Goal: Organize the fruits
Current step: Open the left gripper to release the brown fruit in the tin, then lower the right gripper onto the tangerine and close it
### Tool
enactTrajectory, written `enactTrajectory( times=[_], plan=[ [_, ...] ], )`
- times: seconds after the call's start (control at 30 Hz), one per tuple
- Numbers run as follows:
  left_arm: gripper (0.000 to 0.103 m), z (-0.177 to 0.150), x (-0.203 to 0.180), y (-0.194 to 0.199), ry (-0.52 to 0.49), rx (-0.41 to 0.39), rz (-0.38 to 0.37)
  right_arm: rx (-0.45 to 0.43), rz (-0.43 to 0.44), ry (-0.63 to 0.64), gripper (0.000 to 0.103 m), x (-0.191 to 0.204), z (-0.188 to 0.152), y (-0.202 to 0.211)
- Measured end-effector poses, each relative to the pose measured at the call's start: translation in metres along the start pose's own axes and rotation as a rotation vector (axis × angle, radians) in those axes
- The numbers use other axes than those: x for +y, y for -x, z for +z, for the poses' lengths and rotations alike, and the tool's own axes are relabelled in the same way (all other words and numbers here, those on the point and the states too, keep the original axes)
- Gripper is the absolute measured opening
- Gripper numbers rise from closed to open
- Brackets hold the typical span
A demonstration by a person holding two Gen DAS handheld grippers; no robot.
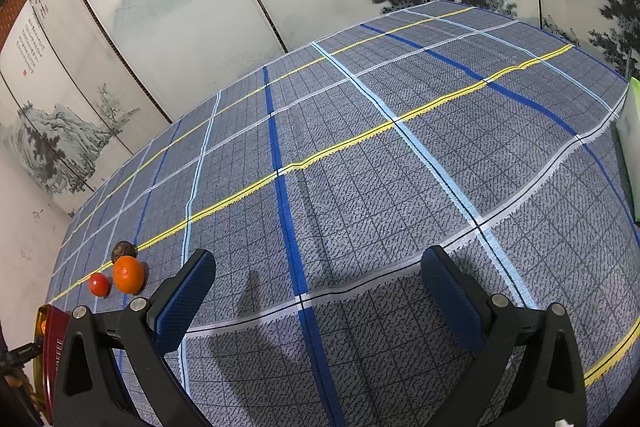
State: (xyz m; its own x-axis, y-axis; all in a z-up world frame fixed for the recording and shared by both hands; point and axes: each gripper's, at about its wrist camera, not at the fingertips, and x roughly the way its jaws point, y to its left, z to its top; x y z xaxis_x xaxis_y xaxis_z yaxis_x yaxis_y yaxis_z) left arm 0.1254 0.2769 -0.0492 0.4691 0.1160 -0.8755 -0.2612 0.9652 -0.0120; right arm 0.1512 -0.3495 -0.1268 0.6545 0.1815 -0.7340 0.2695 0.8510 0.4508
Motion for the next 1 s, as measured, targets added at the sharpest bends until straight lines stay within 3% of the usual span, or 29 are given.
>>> enactTrajectory(
  times=[0.13,0.2,0.3,0.47,0.53,0.6,0.67,0.77,0.87,1.0],
  plan=[
    [0.044,-0.002,0.003,0.003,0.017,-0.009,-0.022,0.001,0.000,0.001,0.102,0.000,0.000,0.000],
    [0.054,-0.005,0.005,0.008,0.025,-0.023,-0.053,0.001,0.001,0.001,0.102,-0.001,0.000,0.000],
    [0.058,-0.010,0.004,0.016,0.011,-0.041,-0.073,0.002,-0.002,0.002,0.102,0.000,0.000,0.000],
    [0.060,-0.029,0.005,0.078,0.013,-0.249,-0.154,0.004,-0.004,0.005,0.102,-0.001,0.000,0.001],
    [0.069,-0.044,0.006,0.109,-0.014,-0.345,-0.162,0.005,-0.006,0.008,0.103,-0.002,0.001,0.001],
    [0.085,-0.065,0.011,0.141,-0.037,-0.442,-0.162,0.009,-0.013,0.014,0.103,-0.002,0.000,0.001],
    [0.090,-0.089,0.019,0.167,-0.054,-0.511,-0.156,0.013,-0.022,0.023,0.103,-0.002,0.000,0.001],
    [0.091,-0.127,0.034,0.188,-0.056,-0.552,-0.143,0.024,-0.058,0.048,0.103,0.001,0.000,0.000],
    [0.091,-0.165,0.052,0.196,-0.035,-0.552,-0.124,0.055,-0.160,0.127,0.103,0.017,-0.003,-0.006],
    [0.091,-0.209,0.065,0.192,0.000,-0.527,-0.113,0.054,-0.087,0.252,0.102,0.062,-0.016,0.002]
  ],
)
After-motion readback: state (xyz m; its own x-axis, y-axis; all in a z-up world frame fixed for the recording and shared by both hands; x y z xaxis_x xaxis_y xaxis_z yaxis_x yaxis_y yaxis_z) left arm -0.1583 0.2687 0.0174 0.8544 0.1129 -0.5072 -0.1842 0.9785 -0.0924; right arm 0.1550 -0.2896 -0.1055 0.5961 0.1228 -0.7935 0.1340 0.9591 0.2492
